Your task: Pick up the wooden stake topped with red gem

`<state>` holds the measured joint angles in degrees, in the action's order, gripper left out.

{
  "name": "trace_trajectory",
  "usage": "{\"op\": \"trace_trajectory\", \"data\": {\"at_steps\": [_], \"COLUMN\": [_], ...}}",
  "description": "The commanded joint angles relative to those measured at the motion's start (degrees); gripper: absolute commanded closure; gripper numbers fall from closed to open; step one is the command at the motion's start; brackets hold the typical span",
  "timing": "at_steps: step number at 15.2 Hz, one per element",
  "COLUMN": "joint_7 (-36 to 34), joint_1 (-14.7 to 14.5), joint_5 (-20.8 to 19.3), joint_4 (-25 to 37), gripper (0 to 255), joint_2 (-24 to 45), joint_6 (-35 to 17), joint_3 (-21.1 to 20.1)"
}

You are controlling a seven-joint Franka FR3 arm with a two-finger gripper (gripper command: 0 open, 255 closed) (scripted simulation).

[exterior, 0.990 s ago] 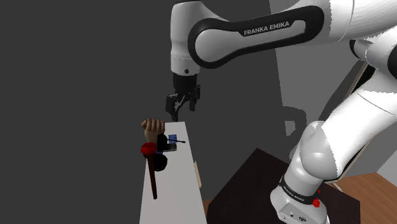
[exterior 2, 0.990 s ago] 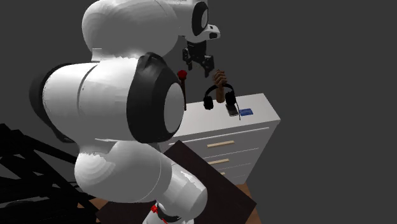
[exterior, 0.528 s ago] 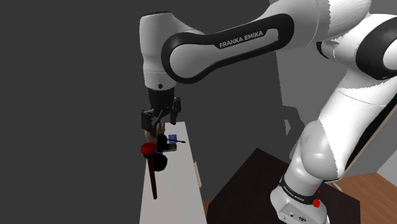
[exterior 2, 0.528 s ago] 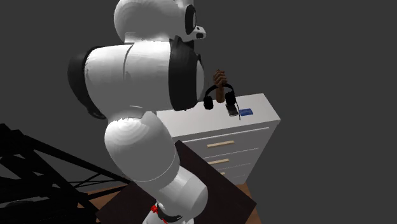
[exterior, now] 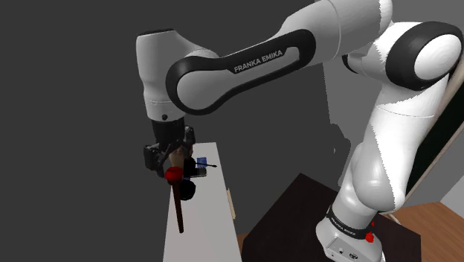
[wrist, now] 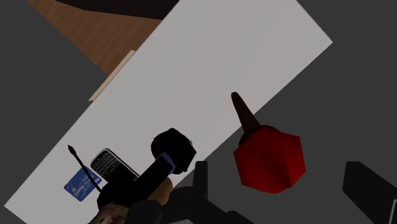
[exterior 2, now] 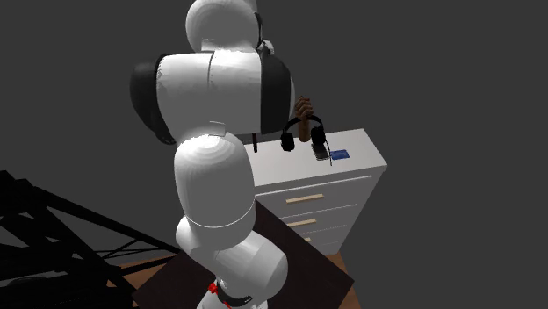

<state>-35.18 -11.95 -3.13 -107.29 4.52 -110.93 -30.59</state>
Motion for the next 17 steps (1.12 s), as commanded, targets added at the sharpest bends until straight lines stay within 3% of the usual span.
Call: {"op": "trace_trajectory", "data": {"at_steps": [1, 5, 6, 17], "joint_7": [-0.5, -0.7, -0.9, -0.5], "joint_1": [-0.2, -0.3, -0.4, -0.2], "joint_5": [-0.3, -0.7, -0.8, -0.4], "joint_4": [-1.5, -2.8, -2.6, -1.8], "gripper": [0, 0, 255, 255], "joint_2": [1.2, 1.8, 1.9, 1.3], "joint_6": [-2.3, -4.1, -4.0, -2.7], "joint_3": [-0.1, 0.0, 0.0, -0.1]}}
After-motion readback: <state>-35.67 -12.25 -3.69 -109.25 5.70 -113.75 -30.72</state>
